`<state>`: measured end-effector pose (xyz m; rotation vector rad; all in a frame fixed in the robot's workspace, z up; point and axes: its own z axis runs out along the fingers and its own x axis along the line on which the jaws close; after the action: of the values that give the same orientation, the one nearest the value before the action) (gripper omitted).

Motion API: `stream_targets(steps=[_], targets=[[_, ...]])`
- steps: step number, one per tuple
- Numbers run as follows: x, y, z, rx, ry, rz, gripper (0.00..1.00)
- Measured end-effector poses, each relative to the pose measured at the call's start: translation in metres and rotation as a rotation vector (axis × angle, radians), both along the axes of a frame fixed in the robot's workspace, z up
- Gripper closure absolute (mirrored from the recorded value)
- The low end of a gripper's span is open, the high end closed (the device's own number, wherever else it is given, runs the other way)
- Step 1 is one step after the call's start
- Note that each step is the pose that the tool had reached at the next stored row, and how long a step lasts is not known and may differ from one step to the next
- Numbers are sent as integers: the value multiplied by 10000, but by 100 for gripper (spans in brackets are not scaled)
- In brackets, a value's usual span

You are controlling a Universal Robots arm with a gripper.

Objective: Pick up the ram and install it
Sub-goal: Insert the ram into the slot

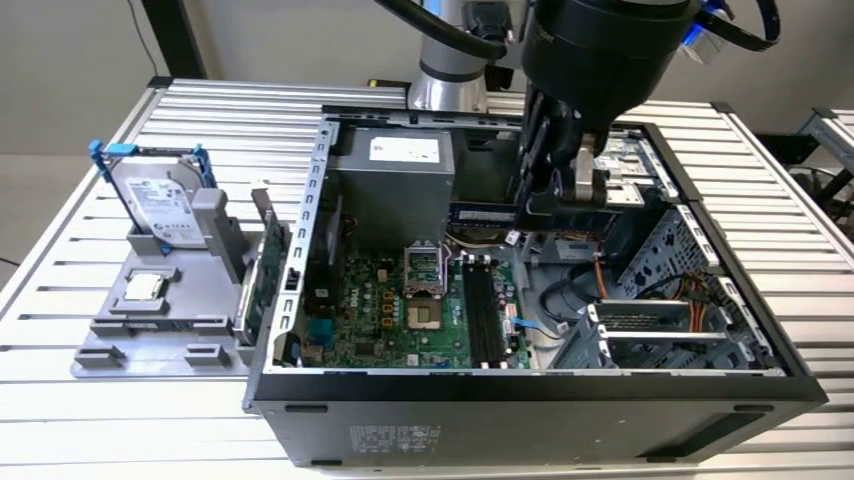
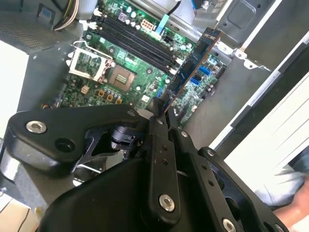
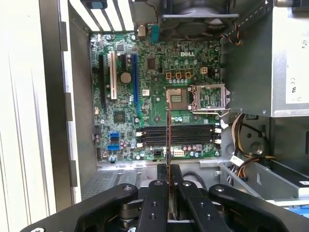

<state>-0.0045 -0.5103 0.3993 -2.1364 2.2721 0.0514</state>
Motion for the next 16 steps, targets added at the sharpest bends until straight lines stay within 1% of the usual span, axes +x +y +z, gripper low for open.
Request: stream_targets(steps=[2, 5, 6, 12, 16], targets=[[0, 48, 0, 0, 0, -1, 100], [-1, 155, 0, -1, 1, 3, 100], [-1, 185, -1, 0, 0, 9, 100], [-7, 332, -1, 0, 0, 74, 100], [-15, 443, -1, 0, 1, 99, 100]])
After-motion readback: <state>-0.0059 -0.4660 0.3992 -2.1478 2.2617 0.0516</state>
